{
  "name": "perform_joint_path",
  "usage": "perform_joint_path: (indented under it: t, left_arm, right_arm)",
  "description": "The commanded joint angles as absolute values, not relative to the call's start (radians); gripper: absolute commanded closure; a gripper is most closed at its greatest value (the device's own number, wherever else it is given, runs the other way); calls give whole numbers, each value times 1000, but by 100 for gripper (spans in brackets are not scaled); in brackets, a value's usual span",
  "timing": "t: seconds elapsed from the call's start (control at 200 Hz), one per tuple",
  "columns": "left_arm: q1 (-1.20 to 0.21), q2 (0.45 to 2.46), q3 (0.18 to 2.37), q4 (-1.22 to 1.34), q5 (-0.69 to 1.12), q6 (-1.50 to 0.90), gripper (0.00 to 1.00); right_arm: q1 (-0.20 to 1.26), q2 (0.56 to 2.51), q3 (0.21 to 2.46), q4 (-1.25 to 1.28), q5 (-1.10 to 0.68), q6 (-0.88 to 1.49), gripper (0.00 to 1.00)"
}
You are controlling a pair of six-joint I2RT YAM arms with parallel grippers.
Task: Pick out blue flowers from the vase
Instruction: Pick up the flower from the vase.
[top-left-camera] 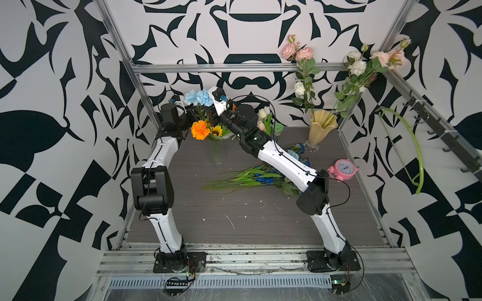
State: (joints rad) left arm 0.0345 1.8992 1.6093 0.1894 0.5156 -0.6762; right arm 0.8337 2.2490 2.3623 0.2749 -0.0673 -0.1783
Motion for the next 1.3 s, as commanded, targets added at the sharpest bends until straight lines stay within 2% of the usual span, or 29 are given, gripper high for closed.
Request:
perform_joint_path:
  t: [0.0, 0.065, 0.135, 0.21, 0.32, 0.4, 0.49, 0.62, 0.89, 1.065, 1.2, 1.295]
  left_arm:
    - [38, 1864, 1621, 182, 527, -664, 24]
    - [37, 1867, 1626, 183, 523, -667, 23]
    - [37, 1870, 1629, 183, 522, -668, 24]
    - [37, 1874, 1629, 183, 522, -670, 24]
    - [37, 1873, 1620, 183, 518, -670, 24]
    - [37, 1869, 1612, 180, 509, -663, 24]
    - [37, 1869, 1608, 175, 503, -658, 24]
    - [37, 1873, 1605, 174, 500, -657, 24]
    - [38, 1873, 1602, 164, 497, -644, 23]
    - [40, 1857, 1588, 163, 499, -638, 24]
    - [46, 1847, 1583, 158, 506, -637, 24]
    - [49, 1833, 1581, 142, 511, -624, 24]
  right_arm:
    - [836, 2210, 2347, 313, -77, -166, 71]
    - [835, 2201, 2338, 308, -84, -170, 67]
    - [836, 2183, 2310, 320, -85, -174, 67]
    - [835, 2162, 2282, 352, -80, -175, 75]
    - [834, 2149, 2289, 363, -79, -176, 81]
    - [834, 2148, 2328, 353, -87, -180, 85]
    - [834, 2149, 2391, 334, -107, -177, 95]
    - [834, 2137, 2461, 317, -122, -165, 100]
    - [834, 2048, 2521, 320, -95, -82, 100]
    - [834, 1883, 2371, 376, -81, 20, 100]
    - [828, 1659, 2069, 504, 6, 157, 100]
    - [763, 1484, 1826, 565, 115, 306, 100]
